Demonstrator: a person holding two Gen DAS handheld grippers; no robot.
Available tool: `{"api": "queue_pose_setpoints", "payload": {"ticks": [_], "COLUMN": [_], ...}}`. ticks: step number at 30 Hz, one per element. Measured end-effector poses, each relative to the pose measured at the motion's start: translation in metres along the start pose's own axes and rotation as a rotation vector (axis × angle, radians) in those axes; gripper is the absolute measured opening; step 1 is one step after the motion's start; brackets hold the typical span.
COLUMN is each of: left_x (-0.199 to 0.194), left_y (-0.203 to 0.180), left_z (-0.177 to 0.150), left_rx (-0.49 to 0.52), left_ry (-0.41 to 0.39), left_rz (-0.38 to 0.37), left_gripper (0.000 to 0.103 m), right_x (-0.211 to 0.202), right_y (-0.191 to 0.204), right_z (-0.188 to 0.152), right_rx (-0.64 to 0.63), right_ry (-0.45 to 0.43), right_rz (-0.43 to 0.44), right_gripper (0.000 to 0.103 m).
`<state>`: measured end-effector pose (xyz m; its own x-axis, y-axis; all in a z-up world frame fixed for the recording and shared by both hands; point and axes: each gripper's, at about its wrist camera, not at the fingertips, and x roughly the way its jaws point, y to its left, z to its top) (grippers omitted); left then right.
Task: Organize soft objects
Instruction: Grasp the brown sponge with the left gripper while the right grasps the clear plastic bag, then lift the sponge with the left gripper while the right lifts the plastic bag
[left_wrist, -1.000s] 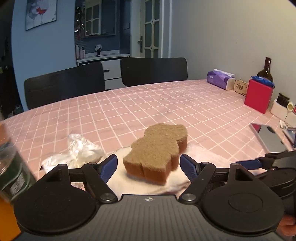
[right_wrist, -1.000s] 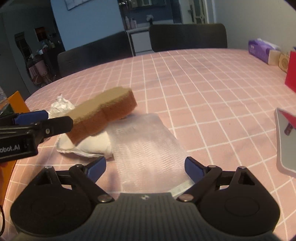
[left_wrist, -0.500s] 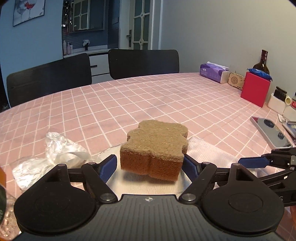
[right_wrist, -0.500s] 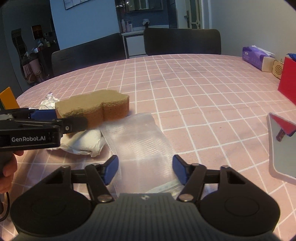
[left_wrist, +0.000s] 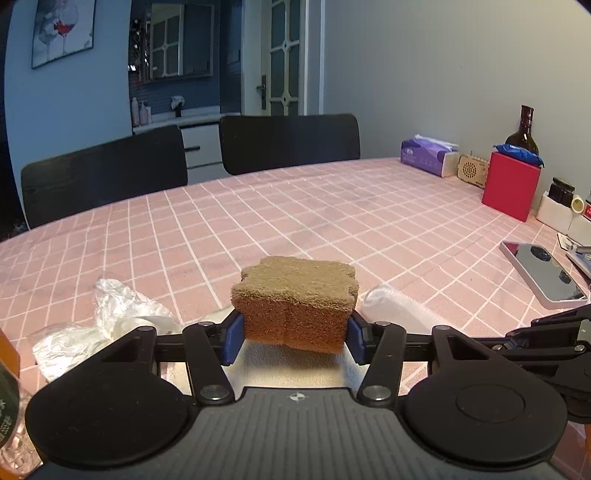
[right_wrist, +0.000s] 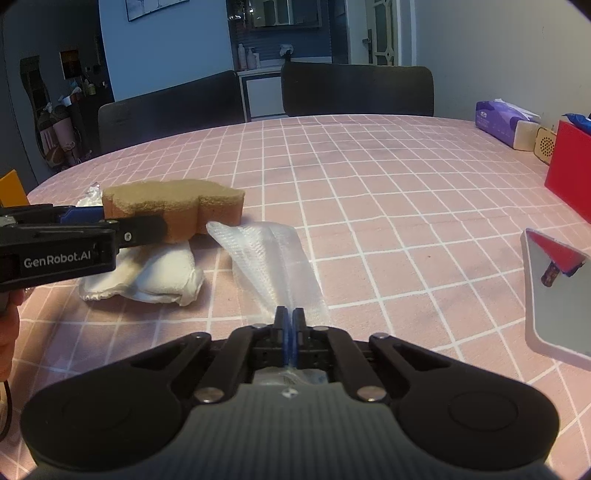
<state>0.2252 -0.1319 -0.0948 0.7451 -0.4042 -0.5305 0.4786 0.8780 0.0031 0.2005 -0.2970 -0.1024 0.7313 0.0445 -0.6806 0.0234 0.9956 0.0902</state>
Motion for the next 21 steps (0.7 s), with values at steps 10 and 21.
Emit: {"api": "queue_pose_setpoints", "payload": {"ticks": [10,21], "left_x": [-0.051,-0.128], "left_y": [-0.009,-0.015], "left_z": [0.003,0.0], "left_rx": [-0.016,-0.04], "left_ry": [-0.112,-0.221], "left_rz": [0.029,0.059], "left_gripper": [0.061,0.061], "right_x": [-0.034,-0.095], "right_y": [0.006,0.02], "right_z": [0.007,0.014], "right_rx": [0.002,-0.004], "right_ry": [-0.086,-0.179], "right_rz": [-0.012,0.068], "right_gripper": [0.0,0.0]}}
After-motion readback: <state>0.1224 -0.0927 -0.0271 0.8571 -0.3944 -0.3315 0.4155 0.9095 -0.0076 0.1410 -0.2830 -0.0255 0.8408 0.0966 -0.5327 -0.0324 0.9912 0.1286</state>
